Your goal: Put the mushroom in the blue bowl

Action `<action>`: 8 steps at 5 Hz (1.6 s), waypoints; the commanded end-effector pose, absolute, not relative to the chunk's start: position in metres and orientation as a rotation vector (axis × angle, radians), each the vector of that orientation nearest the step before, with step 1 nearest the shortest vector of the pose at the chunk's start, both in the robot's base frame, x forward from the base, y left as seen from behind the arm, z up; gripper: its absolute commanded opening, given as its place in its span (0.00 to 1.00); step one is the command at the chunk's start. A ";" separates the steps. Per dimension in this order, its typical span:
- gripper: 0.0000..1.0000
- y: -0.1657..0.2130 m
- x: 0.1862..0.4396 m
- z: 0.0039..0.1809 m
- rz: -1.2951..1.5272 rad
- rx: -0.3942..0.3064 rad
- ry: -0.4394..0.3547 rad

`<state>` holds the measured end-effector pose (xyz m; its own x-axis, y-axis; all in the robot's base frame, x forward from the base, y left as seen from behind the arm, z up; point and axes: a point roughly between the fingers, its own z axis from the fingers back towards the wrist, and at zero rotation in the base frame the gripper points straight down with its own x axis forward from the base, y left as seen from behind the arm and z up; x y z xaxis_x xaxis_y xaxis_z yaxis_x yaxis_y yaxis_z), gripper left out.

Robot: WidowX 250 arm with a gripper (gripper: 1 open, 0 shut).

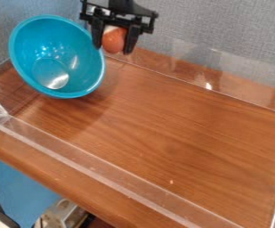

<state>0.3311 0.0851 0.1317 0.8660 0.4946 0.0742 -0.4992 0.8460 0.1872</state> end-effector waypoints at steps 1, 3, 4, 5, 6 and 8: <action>0.00 0.086 0.328 0.141 0.522 0.191 -0.072; 0.00 0.071 0.315 0.138 0.443 0.161 -0.077; 0.00 0.055 0.316 0.134 0.410 0.146 -0.082; 0.00 0.036 0.320 0.130 0.377 0.129 -0.086; 0.00 0.030 0.332 0.137 0.307 0.109 -0.092; 0.00 0.056 0.344 0.155 0.280 0.088 -0.097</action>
<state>0.3381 0.0517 0.1370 0.9640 0.2621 0.0451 -0.2651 0.9606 0.0831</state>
